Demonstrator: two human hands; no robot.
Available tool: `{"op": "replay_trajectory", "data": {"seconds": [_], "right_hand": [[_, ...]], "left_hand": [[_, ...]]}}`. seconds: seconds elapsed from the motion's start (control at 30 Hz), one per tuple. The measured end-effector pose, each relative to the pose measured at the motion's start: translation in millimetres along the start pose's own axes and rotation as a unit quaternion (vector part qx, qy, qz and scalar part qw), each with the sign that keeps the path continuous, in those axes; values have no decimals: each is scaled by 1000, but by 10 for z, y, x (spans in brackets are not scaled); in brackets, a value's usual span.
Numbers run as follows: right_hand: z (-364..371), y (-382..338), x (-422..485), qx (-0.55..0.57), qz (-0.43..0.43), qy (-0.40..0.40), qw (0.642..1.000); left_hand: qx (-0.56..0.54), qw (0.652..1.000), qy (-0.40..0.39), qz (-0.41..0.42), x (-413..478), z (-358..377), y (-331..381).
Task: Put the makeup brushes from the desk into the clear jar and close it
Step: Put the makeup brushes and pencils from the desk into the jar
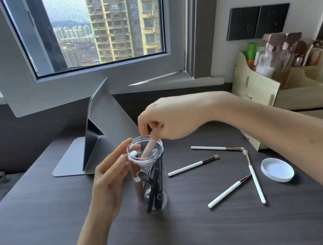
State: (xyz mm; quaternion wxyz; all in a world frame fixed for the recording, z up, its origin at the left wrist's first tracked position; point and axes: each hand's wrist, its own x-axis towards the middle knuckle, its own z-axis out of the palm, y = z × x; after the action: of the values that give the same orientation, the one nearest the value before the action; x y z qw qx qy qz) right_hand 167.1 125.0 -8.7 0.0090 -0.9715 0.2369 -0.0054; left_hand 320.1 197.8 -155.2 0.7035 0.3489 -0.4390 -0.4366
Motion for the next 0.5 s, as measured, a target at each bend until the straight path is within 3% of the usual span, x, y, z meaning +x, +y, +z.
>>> {"op": "replay_trajectory", "data": {"seconds": [0.13, 0.27, 0.37, 0.43, 0.5], "right_hand": [[118, 1, 120, 100, -2, 59, 993], [156, 89, 34, 229, -2, 53, 972], [152, 405, -154, 329, 36, 154, 931], [338, 720, -281, 261, 100, 180, 943], [713, 1012, -391, 116, 185, 97, 971]], "left_hand": [[3, 1000, -5, 0, 1, -18, -12], [1, 1000, -9, 0, 0, -17, -18], [-1, 1000, -9, 2, -1, -23, -23], [0, 1000, -10, 3, -3, -25, -19], [5, 1000, -10, 4, 0, -25, -20]]}}
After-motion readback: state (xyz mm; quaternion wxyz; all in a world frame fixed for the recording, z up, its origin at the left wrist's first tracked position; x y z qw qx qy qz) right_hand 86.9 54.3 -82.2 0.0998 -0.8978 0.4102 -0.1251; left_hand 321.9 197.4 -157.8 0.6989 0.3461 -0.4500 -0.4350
